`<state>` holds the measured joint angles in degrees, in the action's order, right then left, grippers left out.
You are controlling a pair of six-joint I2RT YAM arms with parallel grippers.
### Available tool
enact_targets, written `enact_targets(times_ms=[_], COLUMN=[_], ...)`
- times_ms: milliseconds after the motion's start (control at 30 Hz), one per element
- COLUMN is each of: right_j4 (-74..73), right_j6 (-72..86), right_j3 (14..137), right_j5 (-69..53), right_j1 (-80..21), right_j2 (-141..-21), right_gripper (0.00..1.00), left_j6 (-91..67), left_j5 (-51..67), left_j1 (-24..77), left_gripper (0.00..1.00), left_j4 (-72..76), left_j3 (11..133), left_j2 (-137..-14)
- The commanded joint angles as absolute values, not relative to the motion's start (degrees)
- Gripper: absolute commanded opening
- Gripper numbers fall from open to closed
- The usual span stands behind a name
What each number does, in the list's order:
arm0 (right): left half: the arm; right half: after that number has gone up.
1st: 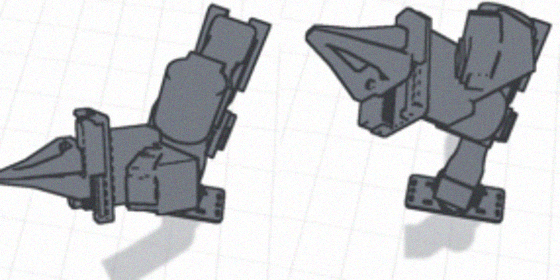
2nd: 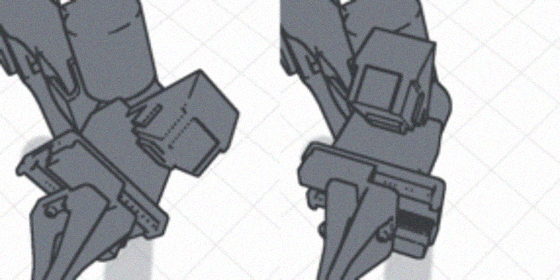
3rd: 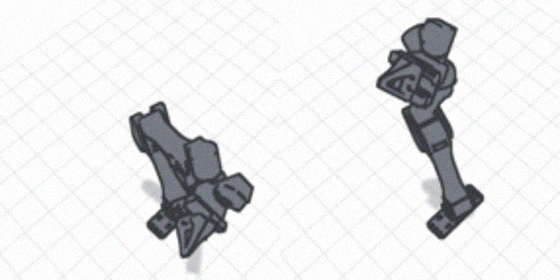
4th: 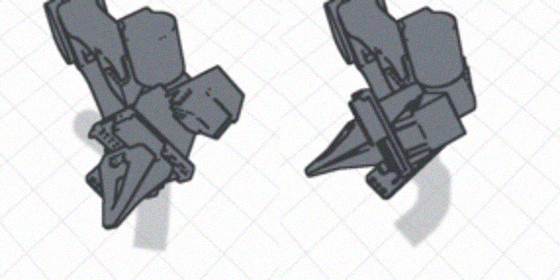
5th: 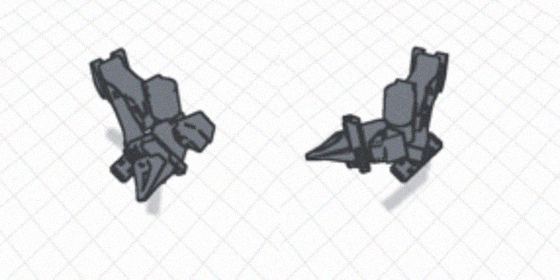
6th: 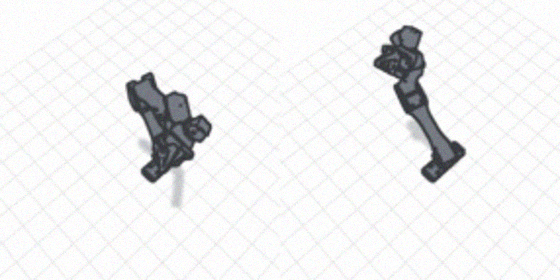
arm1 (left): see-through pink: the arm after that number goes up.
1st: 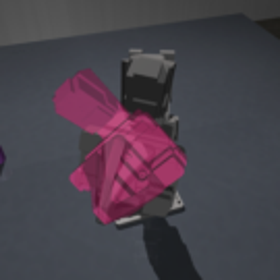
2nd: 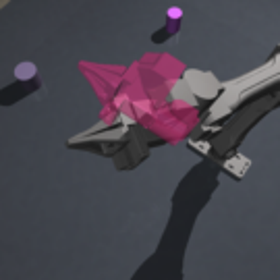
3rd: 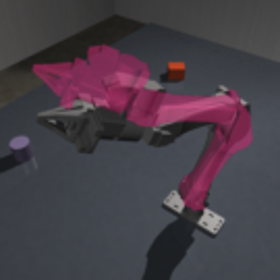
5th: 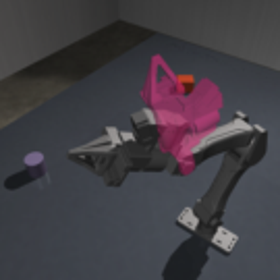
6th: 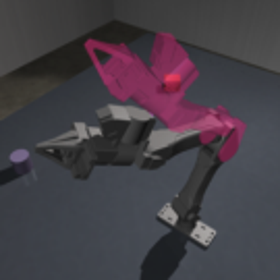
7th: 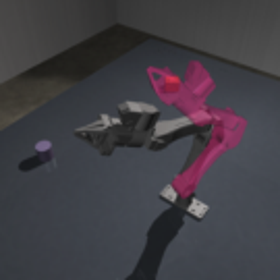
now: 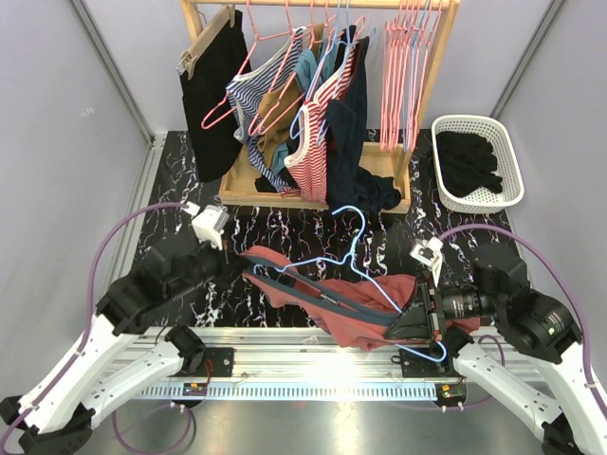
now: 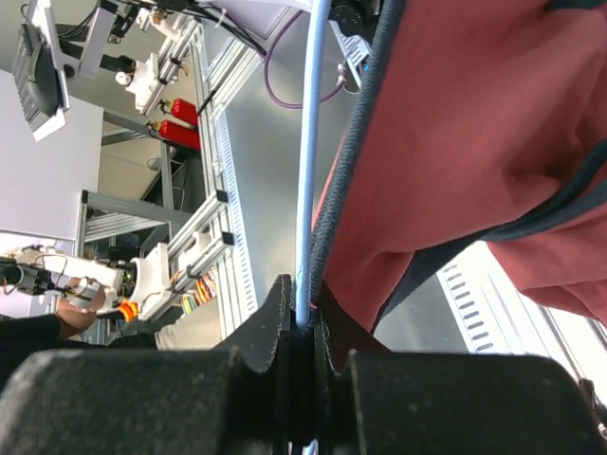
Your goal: Remove the tank top from the hanger
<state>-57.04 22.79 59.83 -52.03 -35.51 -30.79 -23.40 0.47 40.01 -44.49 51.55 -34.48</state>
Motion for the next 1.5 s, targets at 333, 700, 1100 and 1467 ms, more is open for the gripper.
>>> enact_targets(times_ms=[333,700,1100,1467], right_j4=[-49.7,-53.2,-55.9,-47.7], right_j6=[21.4,19.6,23.6,23.1], right_j3=[65.2,68.9,69.5,57.7], right_j5=[-56.7,-41.3,-5.2,-31.4], right_j1=[-35.9,-35.9,-36.0,-36.0], right_j2=[-20.0,-21.3,-17.3,-23.2], right_gripper=[0.00,0.00,0.00,0.00], left_j6=[-19.0,-21.2,-25.3,-30.0], left_j5=[13.2,11.4,3.0,31.6], left_j1=[39.5,39.5,39.6,39.5], left_gripper=[0.27,0.99,0.99,0.99], left_j4=[-39.6,-41.9,-44.3,-31.0], left_j3=[49.3,53.5,52.8,49.9], left_j2=[-37.7,-35.3,-20.8,-25.0])
